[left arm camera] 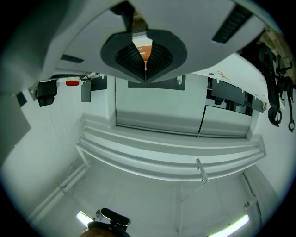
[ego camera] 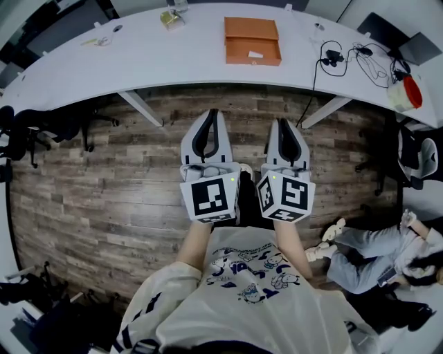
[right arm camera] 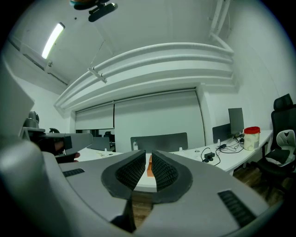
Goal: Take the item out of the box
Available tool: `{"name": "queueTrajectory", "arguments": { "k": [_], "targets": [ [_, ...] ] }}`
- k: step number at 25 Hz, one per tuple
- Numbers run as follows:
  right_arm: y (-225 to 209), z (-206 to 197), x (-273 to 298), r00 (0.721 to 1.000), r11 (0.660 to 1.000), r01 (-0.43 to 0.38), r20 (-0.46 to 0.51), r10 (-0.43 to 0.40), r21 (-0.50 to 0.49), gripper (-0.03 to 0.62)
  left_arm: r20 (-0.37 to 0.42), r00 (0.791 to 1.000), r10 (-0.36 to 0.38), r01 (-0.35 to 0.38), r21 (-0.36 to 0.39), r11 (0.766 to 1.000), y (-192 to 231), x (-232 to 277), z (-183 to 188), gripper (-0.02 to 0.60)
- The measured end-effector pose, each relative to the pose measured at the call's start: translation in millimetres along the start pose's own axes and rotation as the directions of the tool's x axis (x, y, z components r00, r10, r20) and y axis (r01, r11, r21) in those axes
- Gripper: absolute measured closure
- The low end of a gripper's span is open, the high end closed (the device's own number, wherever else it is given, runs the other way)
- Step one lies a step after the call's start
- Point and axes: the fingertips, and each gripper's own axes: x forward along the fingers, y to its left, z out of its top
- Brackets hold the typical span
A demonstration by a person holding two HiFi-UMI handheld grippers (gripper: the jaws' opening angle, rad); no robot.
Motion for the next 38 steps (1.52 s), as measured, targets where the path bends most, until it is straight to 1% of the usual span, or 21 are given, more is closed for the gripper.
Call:
{"name": "queueTrajectory", "arguments": {
  "k": [12,16,19,24,29,32,36,38],
  "targets": [
    [-21,-1,65,1.0,1.0,-0.001,-0.02,0.001,0.011,0.536,-0.015,1.0,0.019,-0.019,-0.002,1.0,8,63,-9,0.56],
    [-30,-1,94,1.0,1.0,-0.011,-0.027,0.012,0.024,0.536,-0.011,0.999,0.033,-0.034,-0.02,0.999,9,92,-11,0.56],
    [-37,0,115,0.999,0.999,-0.02,-0.031,0.021,0.027,0.536,-0.021,0.999,0.038,-0.038,-0.004,0.999,9,113,-13,0.56],
    [-49,8,154,0.999,0.999,-0.035,-0.037,0.036,0.031,0.536,-0.019,0.998,0.056,-0.056,-0.011,0.998,10,150,-10,0.56],
    [-60,16,189,0.998,0.998,-0.046,-0.038,0.048,0.035,0.536,-0.019,0.997,0.069,-0.069,-0.003,0.998,12,184,-5,0.56],
    [-64,20,206,0.998,0.998,-0.055,-0.036,0.056,0.035,0.536,-0.033,0.997,0.072,-0.072,0.015,0.997,13,202,-7,0.56],
    [-74,23,225,0.997,0.997,-0.061,-0.038,0.063,0.037,0.536,-0.028,0.996,0.08,-0.08,0.003,0.997,10,224,-7,0.56],
    [-80,24,236,0.997,0.997,-0.062,-0.038,0.064,0.041,0.536,-0.037,0.996,0.081,-0.081,0.011,0.997,9,234,-9,0.56]
  ]
}}
